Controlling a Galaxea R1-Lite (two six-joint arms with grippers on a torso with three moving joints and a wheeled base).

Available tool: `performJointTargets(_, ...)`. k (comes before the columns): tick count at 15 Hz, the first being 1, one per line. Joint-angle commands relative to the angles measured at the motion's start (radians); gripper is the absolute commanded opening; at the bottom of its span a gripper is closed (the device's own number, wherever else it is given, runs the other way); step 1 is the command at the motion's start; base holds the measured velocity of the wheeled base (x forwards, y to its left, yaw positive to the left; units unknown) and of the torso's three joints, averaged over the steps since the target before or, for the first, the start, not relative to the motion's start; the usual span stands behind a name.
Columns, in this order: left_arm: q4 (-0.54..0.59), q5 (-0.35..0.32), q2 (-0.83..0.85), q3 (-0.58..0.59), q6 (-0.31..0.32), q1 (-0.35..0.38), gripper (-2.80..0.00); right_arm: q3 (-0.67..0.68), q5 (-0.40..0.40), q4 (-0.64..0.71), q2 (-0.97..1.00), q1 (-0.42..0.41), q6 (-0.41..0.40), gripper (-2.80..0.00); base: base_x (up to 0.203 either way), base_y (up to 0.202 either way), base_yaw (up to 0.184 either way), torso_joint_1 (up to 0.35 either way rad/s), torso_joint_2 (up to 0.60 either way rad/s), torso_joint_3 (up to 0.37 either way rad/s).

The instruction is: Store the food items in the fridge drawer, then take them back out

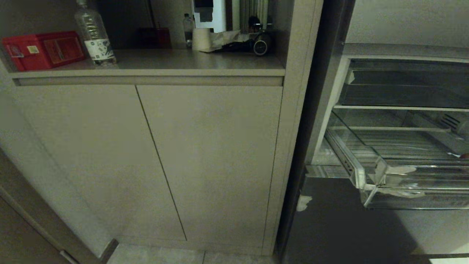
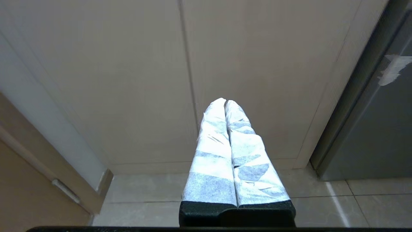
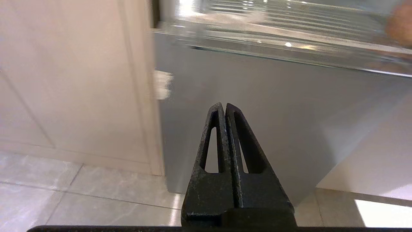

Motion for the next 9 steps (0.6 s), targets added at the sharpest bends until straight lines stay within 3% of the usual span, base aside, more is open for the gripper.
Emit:
performJointTargets(1,0.000,0.000,0.001,0.000,-0.001,0.000,-2.80,-0.001,0.001,0.000,-0.001,0.000,0.001,-2.80,0.000,-0.194,0.002,0.005,0.00,0.004)
performJointTargets(9,0.000,0.000,0.001,0.000,-0.002,0.000,-2.80,-0.001,0.002,0.002,0.000,0.000,-0.004,-2.80,0.000,-0.197,0.001,0.002,0.00,0.002)
